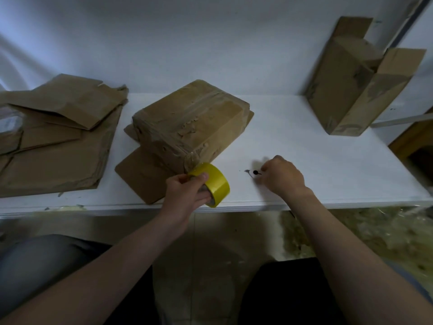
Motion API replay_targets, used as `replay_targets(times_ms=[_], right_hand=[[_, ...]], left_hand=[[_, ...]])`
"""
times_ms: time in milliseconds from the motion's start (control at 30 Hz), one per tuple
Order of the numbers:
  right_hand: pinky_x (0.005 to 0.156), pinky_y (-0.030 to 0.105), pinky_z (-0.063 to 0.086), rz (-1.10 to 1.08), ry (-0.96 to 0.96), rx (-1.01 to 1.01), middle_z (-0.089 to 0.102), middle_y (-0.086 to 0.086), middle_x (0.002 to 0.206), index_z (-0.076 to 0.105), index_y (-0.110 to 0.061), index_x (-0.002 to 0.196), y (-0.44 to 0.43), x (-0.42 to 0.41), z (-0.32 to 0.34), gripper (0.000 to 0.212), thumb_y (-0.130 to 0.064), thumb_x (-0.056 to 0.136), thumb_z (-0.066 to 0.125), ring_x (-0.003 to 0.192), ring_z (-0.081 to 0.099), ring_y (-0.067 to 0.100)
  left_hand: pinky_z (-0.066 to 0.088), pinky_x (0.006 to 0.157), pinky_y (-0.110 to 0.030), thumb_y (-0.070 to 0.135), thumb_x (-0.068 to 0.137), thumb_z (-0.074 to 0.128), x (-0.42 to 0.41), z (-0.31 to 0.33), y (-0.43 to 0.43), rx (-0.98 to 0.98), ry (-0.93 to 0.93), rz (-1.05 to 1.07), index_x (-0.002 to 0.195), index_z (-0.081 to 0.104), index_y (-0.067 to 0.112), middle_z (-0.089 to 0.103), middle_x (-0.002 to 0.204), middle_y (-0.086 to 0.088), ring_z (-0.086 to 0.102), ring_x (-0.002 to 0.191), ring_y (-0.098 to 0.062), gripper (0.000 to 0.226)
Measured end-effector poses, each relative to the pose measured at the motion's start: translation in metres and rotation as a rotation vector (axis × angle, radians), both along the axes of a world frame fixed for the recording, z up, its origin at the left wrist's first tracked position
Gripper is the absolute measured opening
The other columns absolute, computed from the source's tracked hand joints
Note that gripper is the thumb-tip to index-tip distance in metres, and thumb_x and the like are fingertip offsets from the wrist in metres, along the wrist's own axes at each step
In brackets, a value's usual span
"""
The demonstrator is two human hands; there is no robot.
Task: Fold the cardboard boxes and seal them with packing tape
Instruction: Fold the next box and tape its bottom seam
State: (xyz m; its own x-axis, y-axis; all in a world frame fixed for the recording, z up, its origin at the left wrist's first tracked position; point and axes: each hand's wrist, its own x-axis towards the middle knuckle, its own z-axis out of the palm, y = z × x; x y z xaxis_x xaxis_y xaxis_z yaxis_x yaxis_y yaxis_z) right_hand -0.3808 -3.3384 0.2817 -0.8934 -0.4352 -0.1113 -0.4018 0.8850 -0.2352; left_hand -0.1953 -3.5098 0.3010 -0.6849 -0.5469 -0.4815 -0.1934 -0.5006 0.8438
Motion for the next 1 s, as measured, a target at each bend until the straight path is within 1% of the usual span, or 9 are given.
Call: replay_targets(times_ms=[133, 267, 333, 400, 467, 600, 733, 867, 1000], right_hand=[[0.078, 0.037, 0.052, 0.028, -0.024, -0.09, 0.066, 0.003, 0.104, 0.065, -0.022, 0.105, -0.002, 0.002, 0.002, 0.022, -0.039, 0.091, 0.069, 0.091, 0.061, 0.024], [0.069, 0.03, 0.051, 0.187, -0.093, -0.431, 0.067, -0.007, 0.091, 0.06, -0.027, 0.094, -0.012, 0.012, 0.022, 0.017, -0.03, 0.089, 0.076, 0.074, 0.061, 0.008], [0.066, 0.023, 0.047, 0.318, -0.074, -0.574, 0.067, -0.013, 0.088, 0.066, -0.029, 0.097, -0.021, 0.024, 0.04, 0.015, -0.028, 0.088, 0.078, 0.07, 0.06, 0.004], [0.069, 0.025, 0.05, 0.468, -0.027, -0.627, 0.071, -0.017, 0.094, 0.074, -0.032, 0.106, -0.032, 0.034, 0.058, 0.016, -0.031, 0.09, 0.077, 0.073, 0.061, 0.009], [0.067, 0.027, 0.049, 0.613, 0.082, -0.564, 0.07, -0.021, 0.098, 0.076, -0.035, 0.11, -0.043, 0.04, 0.069, 0.019, -0.033, 0.092, 0.074, 0.073, 0.058, 0.007], [0.059, 0.028, 0.046, 0.754, 0.334, -0.374, 0.069, -0.016, 0.102, 0.075, -0.04, 0.109, -0.06, 0.047, 0.084, 0.02, -0.03, 0.093, 0.073, 0.08, 0.045, 0.001], [0.056, 0.031, 0.047, 0.808, 0.399, -0.301, 0.067, -0.013, 0.101, 0.074, -0.042, 0.11, -0.071, 0.053, 0.087, 0.023, -0.028, 0.092, 0.073, 0.089, 0.059, 0.014], [0.055, 0.025, 0.035, 0.839, 0.47, -0.259, 0.067, -0.011, 0.097, 0.076, -0.038, 0.106, -0.079, 0.059, 0.085, 0.024, -0.024, 0.087, 0.077, 0.091, 0.063, 0.02], [0.054, 0.025, 0.029, 0.85, 0.502, -0.213, 0.068, -0.007, 0.094, 0.077, -0.035, 0.101, -0.087, 0.065, 0.084, 0.022, -0.022, 0.083, 0.08, 0.089, 0.064, 0.024]], left_hand=[[0.062, 0.07, -0.035, 0.019, 0.091, 0.075, 0.002, -0.003, 0.002, 0.015, 0.032, 0.028, 0.141, 0.04, 0.008, 0.063, 0.127, -0.02, 0.076, 0.089, -0.027, 0.062], [0.062, 0.067, -0.032, 0.018, 0.092, 0.072, 0.006, 0.0, 0.003, 0.028, 0.067, -0.021, 0.145, 0.041, 0.011, 0.062, 0.13, -0.019, 0.076, 0.09, -0.026, 0.061], [0.062, 0.069, -0.033, 0.021, 0.09, 0.075, 0.008, -0.001, 0.005, 0.018, 0.07, -0.039, 0.144, 0.044, 0.016, 0.061, 0.133, -0.018, 0.076, 0.09, -0.027, 0.062], [0.063, 0.073, -0.037, 0.025, 0.087, 0.079, 0.01, -0.003, 0.007, -0.016, 0.067, -0.038, 0.141, 0.047, 0.021, 0.06, 0.134, -0.017, 0.076, 0.091, -0.029, 0.063], [0.063, 0.076, -0.04, 0.028, 0.085, 0.08, 0.012, -0.005, 0.006, -0.032, 0.069, -0.033, 0.137, 0.051, 0.025, 0.059, 0.134, -0.016, 0.075, 0.094, -0.031, 0.06], [0.063, 0.071, -0.037, 0.025, 0.089, 0.076, 0.014, -0.002, 0.005, -0.007, 0.095, -0.03, 0.134, 0.054, 0.026, 0.059, 0.133, -0.015, 0.077, 0.086, -0.028, 0.05], [0.061, 0.065, -0.034, 0.021, 0.091, 0.074, 0.014, 0.0, 0.005, 0.031, 0.105, -0.005, 0.133, 0.055, 0.023, 0.058, 0.133, -0.017, 0.076, 0.083, -0.031, 0.047], [0.062, 0.066, -0.034, 0.021, 0.09, 0.075, 0.014, 0.001, 0.007, 0.057, 0.107, -0.005, 0.133, 0.054, 0.024, 0.057, 0.134, -0.017, 0.077, 0.083, -0.03, 0.048], [0.061, 0.063, -0.032, 0.021, 0.093, 0.072, 0.014, 0.006, 0.007, 0.075, 0.114, -0.013, 0.134, 0.051, 0.021, 0.059, 0.131, -0.018, 0.077, 0.078, -0.028, 0.046]])
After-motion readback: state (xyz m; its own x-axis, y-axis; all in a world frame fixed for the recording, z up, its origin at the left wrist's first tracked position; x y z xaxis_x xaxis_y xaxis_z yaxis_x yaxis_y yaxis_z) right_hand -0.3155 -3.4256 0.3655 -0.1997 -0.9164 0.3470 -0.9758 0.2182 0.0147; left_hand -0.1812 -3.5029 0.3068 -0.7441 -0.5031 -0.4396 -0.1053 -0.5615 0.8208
